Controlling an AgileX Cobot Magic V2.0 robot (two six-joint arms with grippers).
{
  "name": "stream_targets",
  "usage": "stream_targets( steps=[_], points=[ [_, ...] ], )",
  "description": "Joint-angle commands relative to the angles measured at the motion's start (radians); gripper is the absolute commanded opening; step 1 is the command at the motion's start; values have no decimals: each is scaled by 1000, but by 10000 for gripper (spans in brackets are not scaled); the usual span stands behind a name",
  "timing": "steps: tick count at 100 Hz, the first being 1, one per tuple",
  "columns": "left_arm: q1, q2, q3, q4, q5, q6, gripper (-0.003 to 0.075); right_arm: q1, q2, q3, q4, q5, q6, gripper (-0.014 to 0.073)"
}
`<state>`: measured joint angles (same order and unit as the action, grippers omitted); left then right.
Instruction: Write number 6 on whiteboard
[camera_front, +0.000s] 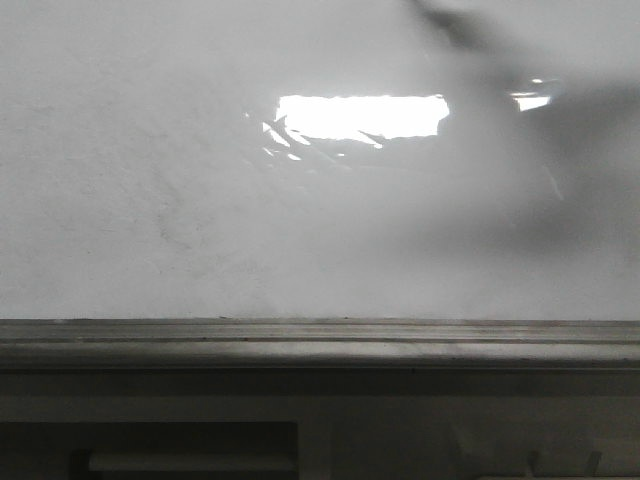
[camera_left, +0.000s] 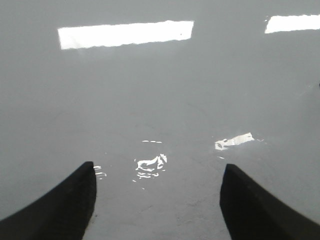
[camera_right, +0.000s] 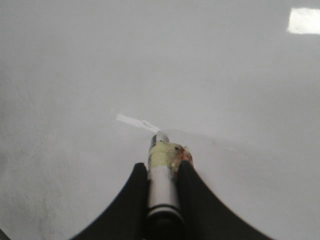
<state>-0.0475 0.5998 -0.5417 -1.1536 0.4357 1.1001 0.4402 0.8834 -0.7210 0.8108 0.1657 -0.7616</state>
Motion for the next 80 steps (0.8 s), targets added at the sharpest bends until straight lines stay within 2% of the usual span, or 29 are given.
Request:
stream_targets(
  steps=[1, 25, 33, 38, 51, 65, 80],
  points=[
    [7, -1, -29, -43, -32, -12, 472, 0, 38, -62, 14, -19, -12, -45],
    [7, -1, -29, -43, -33, -12, 472, 0, 154, -118, -32, 290, -12, -45],
    [7, -1, -29, -43, -33, -12, 472, 0, 154, -116, -89, 386, -6, -44],
    [7, -1, -29, -43, -33, -12, 472, 0, 143, -116, -143, 408, 45, -44],
    [7, -1, -29, -43, -33, -12, 472, -18, 92, -107, -299, 379, 173, -44],
    [3, -1, -29, -43, -33, -12, 472, -35, 68, -110, -259, 263, 175, -45],
    [3, -1, -29, -43, -33, -12, 472, 14, 115, -114, -204, 158, 173, -45]
  ],
)
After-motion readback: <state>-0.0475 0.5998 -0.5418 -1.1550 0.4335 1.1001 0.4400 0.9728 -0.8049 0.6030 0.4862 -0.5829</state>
